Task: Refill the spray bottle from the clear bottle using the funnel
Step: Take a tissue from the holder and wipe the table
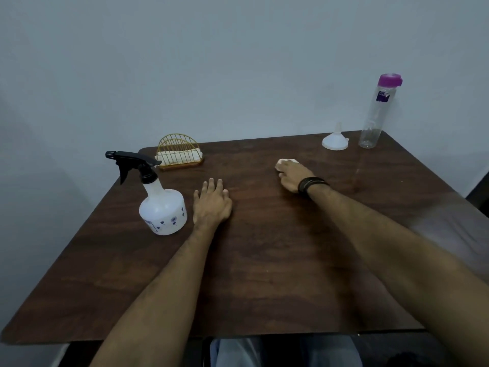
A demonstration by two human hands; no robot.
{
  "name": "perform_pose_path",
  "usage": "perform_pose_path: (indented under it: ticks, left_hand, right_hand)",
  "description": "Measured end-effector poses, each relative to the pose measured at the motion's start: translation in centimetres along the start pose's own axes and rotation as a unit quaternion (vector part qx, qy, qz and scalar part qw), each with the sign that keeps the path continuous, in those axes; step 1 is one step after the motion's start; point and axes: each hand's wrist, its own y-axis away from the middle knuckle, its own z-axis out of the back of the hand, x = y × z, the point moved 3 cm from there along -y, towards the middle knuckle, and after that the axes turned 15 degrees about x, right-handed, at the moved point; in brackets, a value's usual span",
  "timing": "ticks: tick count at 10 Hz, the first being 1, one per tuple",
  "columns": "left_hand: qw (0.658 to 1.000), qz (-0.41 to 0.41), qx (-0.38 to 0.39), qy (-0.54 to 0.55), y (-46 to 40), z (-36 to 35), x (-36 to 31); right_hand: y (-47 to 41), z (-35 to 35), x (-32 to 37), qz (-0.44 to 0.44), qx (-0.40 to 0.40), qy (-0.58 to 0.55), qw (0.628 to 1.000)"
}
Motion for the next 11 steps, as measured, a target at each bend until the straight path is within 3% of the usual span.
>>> perform_pose_path:
  ticks: [2, 5, 6, 8, 9, 10, 11]
  left_hand:
    - [1.0, 0.005, -0.001, 0.003, 0.2, -0.2, -0.3]
    - [1.0, 0.009, 0.014, 0.003, 1.0, -0.1, -0.5]
    - [1.0, 0.005, 0.02, 0.0, 1.2, -0.1, -0.4]
    - [1.0, 0.005, 0.018, 0.0, 1.3, -0.2, -0.5]
    - [1.0, 0.005, 0.013, -0.002, 1.4, -0.2, -0.4]
    - [1.0, 0.004, 0.014, -0.003, 1.4, -0.2, -0.3]
    - [1.0, 0.003, 0.014, -0.002, 1.3, -0.1, -0.3]
  right_hand:
    - [6.3, 0.2, -2.9, -0.035, 0.011, -0.054, 0.998]
    - [14.1, -2.1, 2.1, 0.033, -0.051, -0.116, 0.991]
    - [14.8, -1.7, -0.1, -0.003, -0.078, -0.196, 0.978]
    - [15.3, -1.1, -5.1, -0.113, -0.104, -0.124, 0.98]
    - [15.8, -1.0, -3.2, -0.024, -0.035, -0.119, 0.992]
    - [15.1, 1.3, -3.5, -0.031, -0.043, -0.206, 0.977]
    - [13.4, 3.4, -7.7, -0.166, -0.174, -0.252, 0.937]
